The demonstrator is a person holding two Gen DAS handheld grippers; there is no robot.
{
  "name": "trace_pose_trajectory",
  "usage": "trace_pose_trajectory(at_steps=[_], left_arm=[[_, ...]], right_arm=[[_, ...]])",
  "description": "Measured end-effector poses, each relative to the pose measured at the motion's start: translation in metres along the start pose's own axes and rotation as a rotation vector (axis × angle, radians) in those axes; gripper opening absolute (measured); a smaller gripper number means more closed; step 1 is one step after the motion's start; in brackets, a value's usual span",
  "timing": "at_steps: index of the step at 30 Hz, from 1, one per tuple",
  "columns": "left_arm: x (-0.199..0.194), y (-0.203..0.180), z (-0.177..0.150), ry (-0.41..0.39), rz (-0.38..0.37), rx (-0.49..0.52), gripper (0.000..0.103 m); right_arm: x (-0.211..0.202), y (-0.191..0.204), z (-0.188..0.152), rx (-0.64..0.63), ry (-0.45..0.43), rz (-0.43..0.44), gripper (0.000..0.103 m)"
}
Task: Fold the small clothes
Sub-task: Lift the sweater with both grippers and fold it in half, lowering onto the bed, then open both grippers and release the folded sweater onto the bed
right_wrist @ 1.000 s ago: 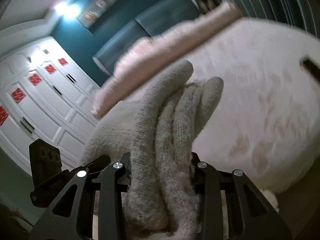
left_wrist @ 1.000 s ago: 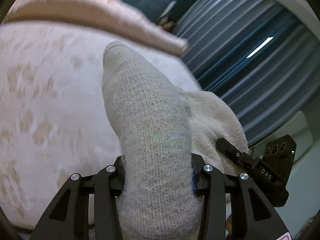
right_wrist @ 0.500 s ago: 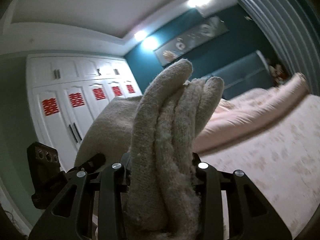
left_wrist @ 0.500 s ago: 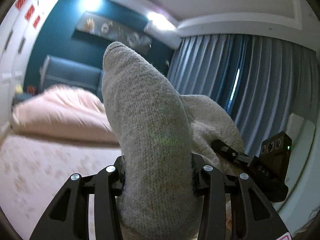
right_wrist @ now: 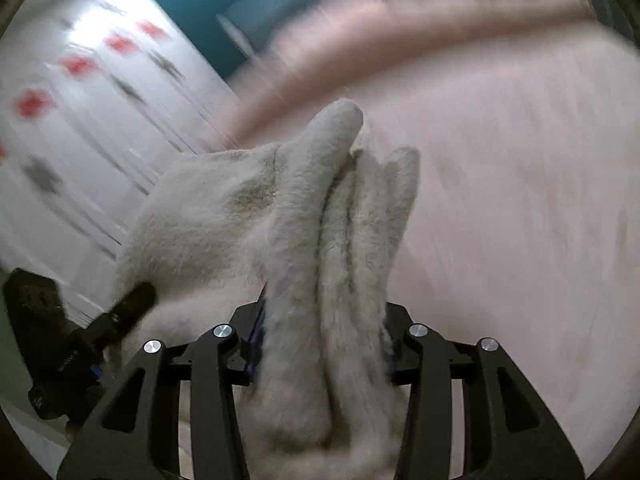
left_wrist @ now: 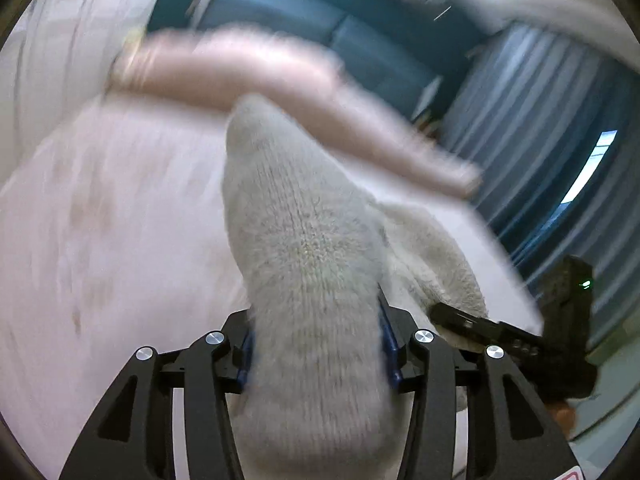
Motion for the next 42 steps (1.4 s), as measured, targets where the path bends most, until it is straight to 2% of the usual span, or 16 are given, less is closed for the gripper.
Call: trace_pose_trajectory(at_steps=[2, 3, 4, 6, 10, 14, 16, 18, 20, 27, 29, 31, 32, 35, 39, 42], left_arm=[[0.014, 0.043, -0.039, 0.059, 0.069, -0.107, 0.043], [0.004, 0.052, -0.046, 0.005, 0.051, -0.14, 0.044], [-0.012, 0.057, -0.046, -0.062, -0.011, -0.18, 0.046], [-0.031, 0.067, -0.04, -0.115, -0.06, -0.263, 0.057], [-0.03, 0.079, -0.014, -0.103, -0.044, -0.336, 0.071], [0.005, 0.083, -0.032, -0.001, -0.085, -0.43, 0.072], [0.024, 0.092, -0.041, 0.046, -0.096, -0.474, 0.073], [0.031, 0.088, -0.043, 0.047, -0.104, -0.445, 0.072], [0.032, 0.076, -0.033, 0.035, -0.13, -0.38, 0.048], [0.015, 0.018, 0.011, -0.08, -0.187, -0.143, 0.041], [0.029, 0.023, 0.005, -0.046, -0.098, -0.103, 0.043], [0.054, 0.043, -0.015, 0.052, 0.032, -0.112, 0.043], [0.061, 0.05, -0.022, 0.079, 0.053, -0.131, 0.045], [0.046, 0.047, -0.029, 0.024, 0.017, -0.183, 0.045], [0.016, 0.019, -0.027, -0.004, 0.071, -0.115, 0.041], [0.015, 0.0, -0.032, 0.028, 0.151, -0.058, 0.041]], right_arm=[[0.034, -0.026, -0.035, 0.01, 0.085, -0.114, 0.04], [0.029, -0.031, -0.04, 0.02, 0.058, -0.072, 0.048], [0.021, -0.034, -0.042, 0.035, 0.031, -0.043, 0.049], [0.005, -0.038, -0.033, 0.025, -0.015, -0.084, 0.068], [0.013, -0.028, -0.008, -0.008, -0.019, -0.07, 0.081], [0.067, -0.019, -0.009, 0.01, 0.113, -0.082, 0.083], [0.079, -0.016, -0.013, 0.034, 0.155, -0.039, 0.073], [0.078, -0.007, -0.01, 0.033, 0.148, -0.001, 0.039], [0.062, 0.006, 0.002, -0.024, 0.092, -0.004, 0.032], [-0.015, 0.016, 0.043, -0.1, -0.201, 0.025, 0.033], [0.005, -0.009, 0.042, -0.066, -0.168, -0.029, 0.039], [0.045, -0.035, 0.034, -0.034, -0.035, -0.089, 0.043], [0.067, -0.052, 0.025, -0.011, 0.055, -0.177, 0.042], [0.038, -0.062, 0.02, 0.035, -0.007, -0.143, 0.043], [-0.022, -0.042, 0.012, -0.055, -0.15, -0.168, 0.042], [-0.02, -0.03, -0.009, -0.144, -0.131, -0.202, 0.038]])
Point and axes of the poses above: each gripper's, at about its wrist camera, not at the fingertips, and x roughly the way its jaws point, y to its left, z to its top, the point moved 5 cm from there along x, roughly the way its jaws point, and after that the axes turned 15 degrees about -z, right-handed, at the moved point
